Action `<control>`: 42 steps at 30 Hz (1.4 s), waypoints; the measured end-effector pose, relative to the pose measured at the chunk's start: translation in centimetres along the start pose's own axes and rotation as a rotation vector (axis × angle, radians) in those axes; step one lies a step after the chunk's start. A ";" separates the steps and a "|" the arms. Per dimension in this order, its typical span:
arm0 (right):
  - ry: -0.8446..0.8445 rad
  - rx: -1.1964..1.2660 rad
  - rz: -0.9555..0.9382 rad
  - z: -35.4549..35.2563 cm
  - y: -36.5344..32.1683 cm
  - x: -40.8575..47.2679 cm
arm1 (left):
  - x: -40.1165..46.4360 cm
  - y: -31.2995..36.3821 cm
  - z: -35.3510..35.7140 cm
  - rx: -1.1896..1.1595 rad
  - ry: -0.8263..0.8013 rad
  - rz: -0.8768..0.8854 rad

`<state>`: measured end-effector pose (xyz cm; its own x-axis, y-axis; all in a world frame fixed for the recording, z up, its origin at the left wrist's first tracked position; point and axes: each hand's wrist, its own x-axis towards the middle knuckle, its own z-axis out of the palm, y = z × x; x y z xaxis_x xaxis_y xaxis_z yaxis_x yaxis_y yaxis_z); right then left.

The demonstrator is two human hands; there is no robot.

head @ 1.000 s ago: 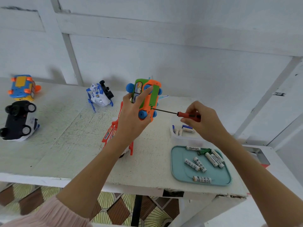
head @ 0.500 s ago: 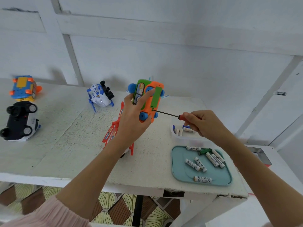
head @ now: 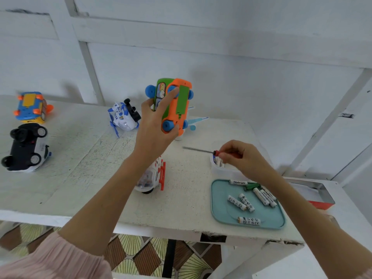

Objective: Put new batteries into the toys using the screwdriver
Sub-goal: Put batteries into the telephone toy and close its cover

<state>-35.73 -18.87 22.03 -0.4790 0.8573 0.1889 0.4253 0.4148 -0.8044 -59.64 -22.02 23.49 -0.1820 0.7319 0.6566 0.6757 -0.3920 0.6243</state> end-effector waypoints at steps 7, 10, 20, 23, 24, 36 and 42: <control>-0.236 -0.428 -0.139 5.6 2.0 -0.4 | -0.1 0.2 -1.2 -0.014 0.030 -0.035; -0.328 -0.539 -0.153 7.3 2.3 0.0 | -0.6 0.3 -1.6 -0.006 0.020 -0.067; -0.383 -0.653 -0.296 9.6 4.0 0.6 | -2.4 0.5 -2.5 -0.152 0.020 -0.178; -0.370 -0.638 -0.332 9.3 3.9 0.6 | -2.6 0.9 -2.8 -0.237 0.027 -0.204; -0.333 -0.595 -0.349 9.0 3.7 0.7 | -2.6 1.1 -2.9 -0.238 0.033 -0.221; 0.138 0.049 -0.371 6.2 -9.5 5.7 | -3.0 -0.3 -6.4 -0.109 0.128 -0.186; -0.004 0.184 -0.233 13.5 -14.3 10.2 | -3.8 -5.3 -11.0 0.084 0.063 -0.070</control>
<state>-57.10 -20.15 27.85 -0.5505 0.7441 0.3785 0.1572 0.5377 -0.8283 -70.39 -28.90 22.39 -0.2736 0.7181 0.6400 0.7166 -0.2917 0.6336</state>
